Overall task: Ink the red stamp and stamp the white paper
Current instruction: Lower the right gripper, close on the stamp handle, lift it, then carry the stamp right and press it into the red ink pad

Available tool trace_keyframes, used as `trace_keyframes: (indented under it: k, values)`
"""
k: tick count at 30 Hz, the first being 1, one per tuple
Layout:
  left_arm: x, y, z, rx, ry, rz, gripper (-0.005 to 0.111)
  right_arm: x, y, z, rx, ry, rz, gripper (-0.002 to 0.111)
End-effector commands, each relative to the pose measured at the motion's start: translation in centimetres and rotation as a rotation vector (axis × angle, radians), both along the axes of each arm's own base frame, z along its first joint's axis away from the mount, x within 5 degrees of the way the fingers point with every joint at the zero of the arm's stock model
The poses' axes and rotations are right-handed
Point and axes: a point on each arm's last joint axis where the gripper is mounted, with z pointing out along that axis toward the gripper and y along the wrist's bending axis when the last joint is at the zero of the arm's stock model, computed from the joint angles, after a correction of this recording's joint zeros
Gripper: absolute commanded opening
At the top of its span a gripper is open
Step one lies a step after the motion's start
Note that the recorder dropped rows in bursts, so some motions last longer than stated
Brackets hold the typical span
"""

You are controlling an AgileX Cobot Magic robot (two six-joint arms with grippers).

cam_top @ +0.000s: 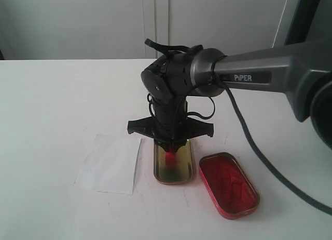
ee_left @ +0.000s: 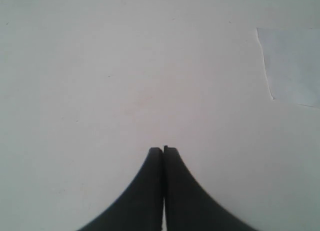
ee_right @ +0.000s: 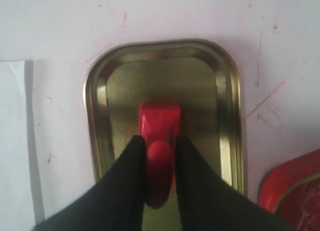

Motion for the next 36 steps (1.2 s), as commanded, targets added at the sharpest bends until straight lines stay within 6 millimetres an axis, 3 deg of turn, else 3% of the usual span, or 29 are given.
trace_keyframes:
  k: [1, 9, 27, 36]
  values:
    - [-0.1, 0.0, -0.4, 0.0, 0.021, 0.001, 0.0, 0.1, -0.3, 0.1, -0.012, 0.004, -0.014, 0.0]
    - [-0.1, 0.0, -0.4, 0.0, 0.021, 0.001, 0.0, 0.1, -0.3, 0.5, -0.005, -0.003, -0.013, 0.0]
    - [-0.1, 0.0, -0.4, 0.0, 0.021, 0.001, 0.0, -0.9, -1.3, 5.9, -0.006, -0.059, 0.117, 0.0]
    - [-0.1, 0.0, -0.4, 0.0, 0.021, 0.001, 0.0, -2.1, -2.3, 5.5, -0.087, 0.01, 0.217, 0.0]
